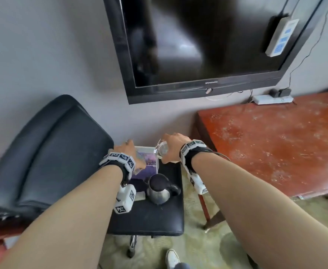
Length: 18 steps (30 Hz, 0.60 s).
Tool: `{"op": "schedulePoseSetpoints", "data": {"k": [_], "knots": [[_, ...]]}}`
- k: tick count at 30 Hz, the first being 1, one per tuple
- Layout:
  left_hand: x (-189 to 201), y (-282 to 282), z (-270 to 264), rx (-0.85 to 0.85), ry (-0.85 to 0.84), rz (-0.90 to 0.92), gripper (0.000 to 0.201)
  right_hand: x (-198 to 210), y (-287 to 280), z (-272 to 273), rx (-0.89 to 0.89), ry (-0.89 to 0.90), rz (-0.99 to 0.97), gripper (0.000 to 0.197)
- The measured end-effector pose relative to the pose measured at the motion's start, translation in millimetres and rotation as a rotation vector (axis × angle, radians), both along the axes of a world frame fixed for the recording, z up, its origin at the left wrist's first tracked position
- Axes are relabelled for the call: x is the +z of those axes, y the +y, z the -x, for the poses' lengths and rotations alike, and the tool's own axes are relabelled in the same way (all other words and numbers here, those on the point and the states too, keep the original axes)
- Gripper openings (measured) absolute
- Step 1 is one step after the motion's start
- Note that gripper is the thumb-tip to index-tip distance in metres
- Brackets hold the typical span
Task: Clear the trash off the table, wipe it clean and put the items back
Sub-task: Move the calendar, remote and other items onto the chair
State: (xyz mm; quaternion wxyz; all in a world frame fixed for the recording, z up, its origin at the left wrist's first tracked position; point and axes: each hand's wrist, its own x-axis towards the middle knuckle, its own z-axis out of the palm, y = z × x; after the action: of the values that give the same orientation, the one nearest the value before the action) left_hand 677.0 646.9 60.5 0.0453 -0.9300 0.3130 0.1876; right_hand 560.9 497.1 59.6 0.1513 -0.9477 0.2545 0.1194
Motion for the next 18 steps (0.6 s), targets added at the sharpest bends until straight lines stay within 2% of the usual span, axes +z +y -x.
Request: {"op": "schedulePoseSetpoints", "data": {"k": [3, 5, 8, 13, 18], "knots": [[-27, 20, -12, 0.115, 0.036, -0.028, 0.08, -29, 9, -26, 0.061, 0.028, -0.036, 0.082], [-46, 34, -18, 0.169, 0.058, -0.03, 0.073, -51, 15, -42, 0.097, 0.03, -0.045, 0.081], [-78, 53, -31, 0.192, 0.078, -0.068, 0.068, -78, 27, -65, 0.153, 0.043, -0.062, 0.086], [-129, 83, -54, 0.243, 0.128, -0.125, 0.078, -121, 61, -99, 0.226, 0.086, -0.11, 0.09], [-203, 108, -82, 0.24, 0.164, -0.146, 0.078, -200, 100, -111, 0.298, 0.147, -0.147, 0.092]]}}
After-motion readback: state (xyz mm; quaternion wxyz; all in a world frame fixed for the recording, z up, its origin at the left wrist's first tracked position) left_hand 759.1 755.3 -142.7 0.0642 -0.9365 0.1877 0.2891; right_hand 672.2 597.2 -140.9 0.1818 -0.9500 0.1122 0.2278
